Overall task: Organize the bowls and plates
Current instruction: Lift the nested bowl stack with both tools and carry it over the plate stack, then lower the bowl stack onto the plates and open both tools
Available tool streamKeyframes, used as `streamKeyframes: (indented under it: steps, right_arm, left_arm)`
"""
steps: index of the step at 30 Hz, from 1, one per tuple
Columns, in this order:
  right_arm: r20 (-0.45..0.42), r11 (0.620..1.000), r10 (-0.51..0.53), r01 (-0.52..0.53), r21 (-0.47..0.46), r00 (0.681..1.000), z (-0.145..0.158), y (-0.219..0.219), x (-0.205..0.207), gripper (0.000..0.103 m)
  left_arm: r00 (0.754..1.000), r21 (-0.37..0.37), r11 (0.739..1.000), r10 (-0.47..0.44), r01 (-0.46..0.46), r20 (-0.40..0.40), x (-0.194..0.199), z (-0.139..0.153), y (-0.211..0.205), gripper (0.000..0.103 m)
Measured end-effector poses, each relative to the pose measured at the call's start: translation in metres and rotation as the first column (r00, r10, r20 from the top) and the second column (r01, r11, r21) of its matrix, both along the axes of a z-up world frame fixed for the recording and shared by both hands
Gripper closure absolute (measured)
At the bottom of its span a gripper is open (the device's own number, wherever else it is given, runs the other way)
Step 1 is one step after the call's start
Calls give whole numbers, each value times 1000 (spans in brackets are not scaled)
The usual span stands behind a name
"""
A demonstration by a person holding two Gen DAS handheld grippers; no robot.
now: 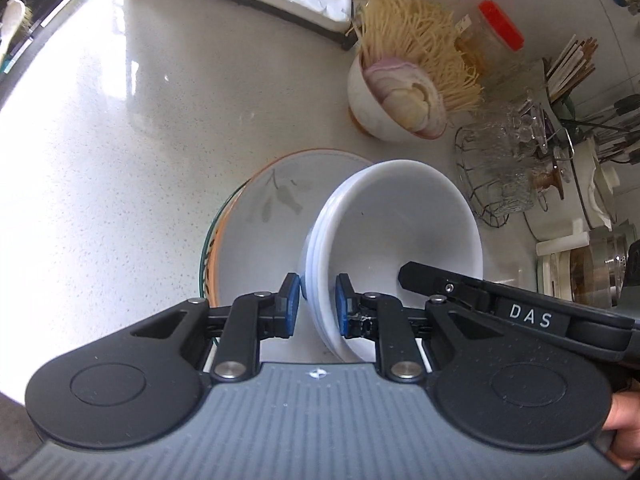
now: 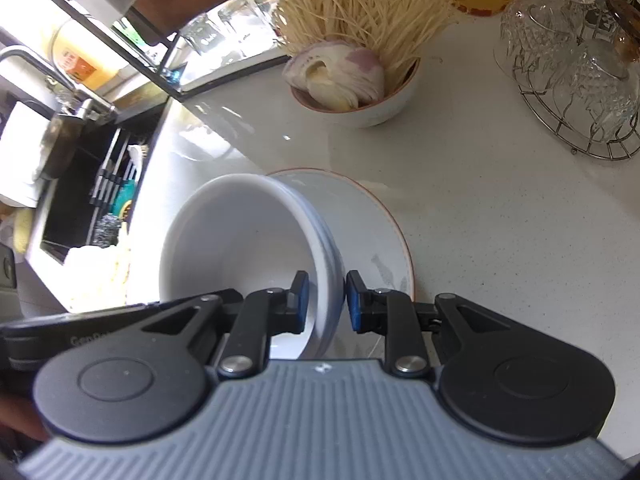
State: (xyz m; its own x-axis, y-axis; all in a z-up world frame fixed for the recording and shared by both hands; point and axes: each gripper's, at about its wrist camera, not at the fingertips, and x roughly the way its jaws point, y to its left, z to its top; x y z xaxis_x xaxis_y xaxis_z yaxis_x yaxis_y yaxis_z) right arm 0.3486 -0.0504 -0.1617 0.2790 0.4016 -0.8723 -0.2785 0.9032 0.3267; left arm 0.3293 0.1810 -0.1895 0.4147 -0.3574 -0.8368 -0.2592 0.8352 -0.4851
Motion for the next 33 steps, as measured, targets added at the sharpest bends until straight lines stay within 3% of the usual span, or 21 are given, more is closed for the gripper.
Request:
streamKeyframes:
  steps: [6, 19, 23, 27, 33]
  right_arm:
    - [-2, 998, -45, 45, -41, 999, -7, 10, -3, 80]
    - [-22, 987, -159, 159, -25, 987, -15, 6, -5, 78]
    - [-8, 986, -163, 162, -30, 987, -9, 0, -5, 78]
    - [16, 985, -171, 171, -19, 985, -3, -4, -7, 71]
    - [65, 986, -167, 166, 17, 984, 15, -12, -20, 71]
  left_arm:
    - [999, -39, 999, -38, 38, -9, 9, -16, 11, 82]
    - [994, -14, 994, -111, 111, -19, 26, -17, 10, 79]
    - [995, -7, 995, -104, 104, -1, 27, -11, 11, 67]
    - [996, 24, 996, -89, 88, 27, 23, -1, 12, 67]
    - [994, 73, 996, -60, 54, 89, 7, 29, 17, 67]
